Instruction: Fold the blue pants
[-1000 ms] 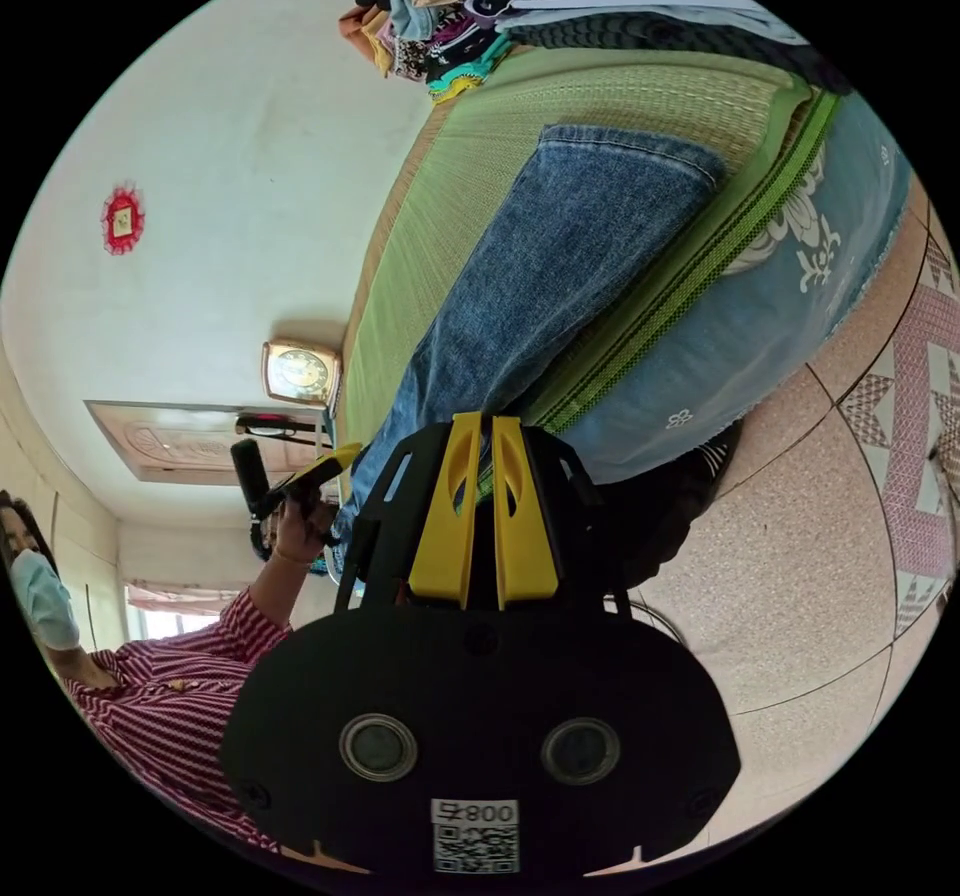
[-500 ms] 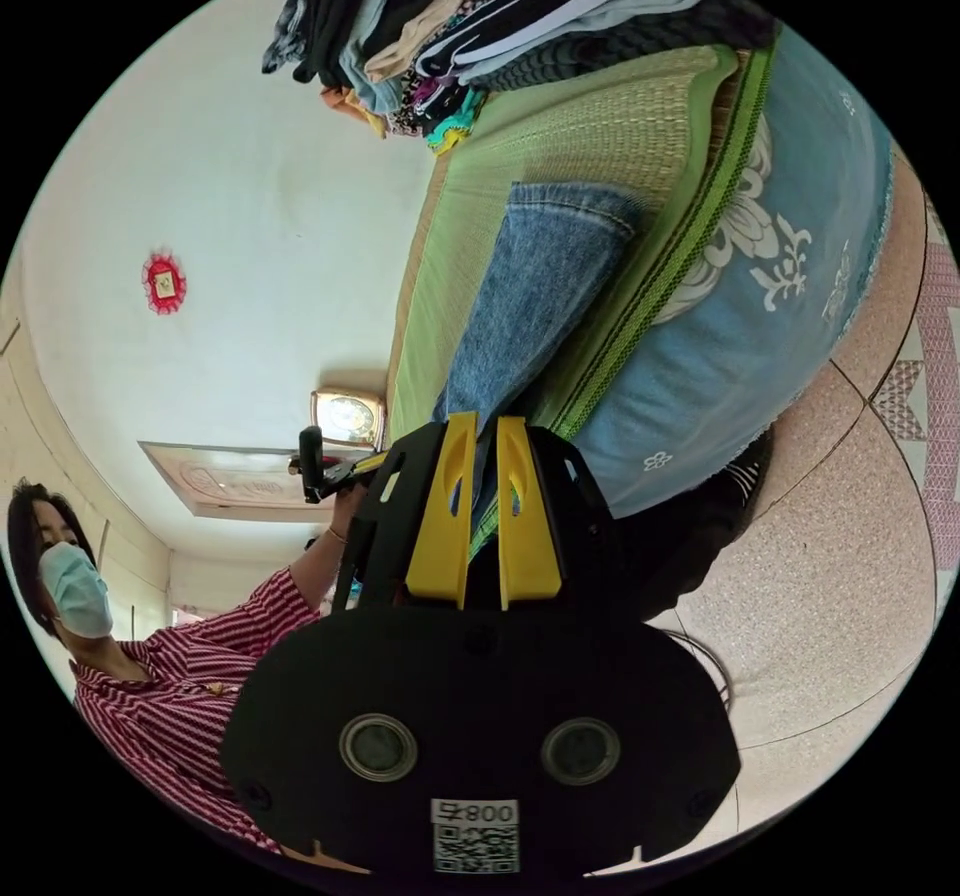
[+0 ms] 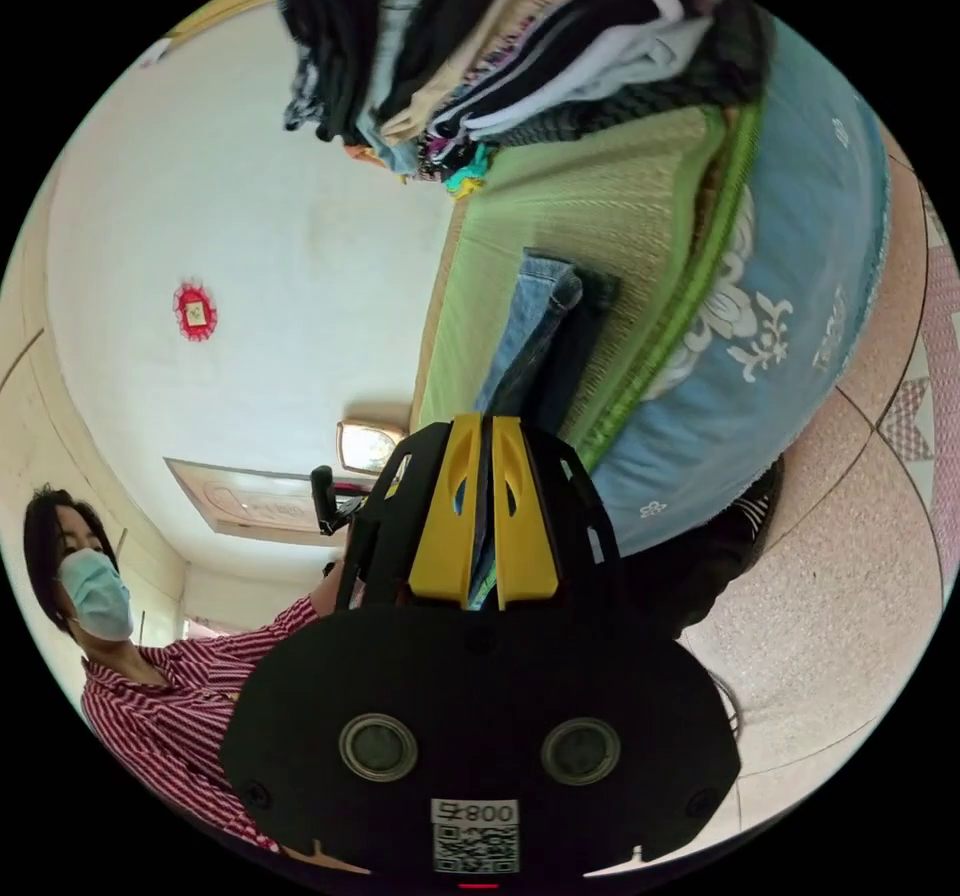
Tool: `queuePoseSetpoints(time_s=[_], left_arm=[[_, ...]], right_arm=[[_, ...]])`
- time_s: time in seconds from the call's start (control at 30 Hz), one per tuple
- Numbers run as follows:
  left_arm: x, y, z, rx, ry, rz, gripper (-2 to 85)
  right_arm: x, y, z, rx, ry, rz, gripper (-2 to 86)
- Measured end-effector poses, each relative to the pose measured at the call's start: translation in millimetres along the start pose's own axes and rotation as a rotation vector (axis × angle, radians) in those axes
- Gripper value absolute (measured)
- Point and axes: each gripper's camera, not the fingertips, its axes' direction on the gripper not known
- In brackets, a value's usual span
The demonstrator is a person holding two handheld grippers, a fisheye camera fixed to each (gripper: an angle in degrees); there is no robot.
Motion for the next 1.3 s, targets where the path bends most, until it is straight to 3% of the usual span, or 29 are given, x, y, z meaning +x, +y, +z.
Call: queuePoseSetpoints(time_s=[0.17, 0.37, 0.6, 0.87, 1.07, 1.3], left_arm=[[-4, -2, -9, 0.021, -0.021, -0.043, 0.2], [-7, -10, 14, -0.077, 0.002, -0.119, 0.8], [-5, -18, -8, 0.038, 0.081, -0.106, 4.7], [18, -60, 12, -0.017, 0.193, -0.029, 7.1], [28, -69, 22, -0.100, 0.136, 0.026, 3.6], [32, -47, -7, -0.007, 0.151, 0.046, 0.4]], right_arm=[[-23, 1, 4, -0.023, 0.095, -0.121, 0.4], [51, 23, 19, -0.039, 0.052, 0.039, 0.3], [62, 34, 19, -0.030, 0.041, 0.022, 0.4], [74, 27, 15, 0.009, 0.014, 0.042, 1.2], [70, 16, 19, -0.014, 0.030, 0.033, 0.6], [26, 13, 3, -0.004, 0.020, -0.080, 0.2]])
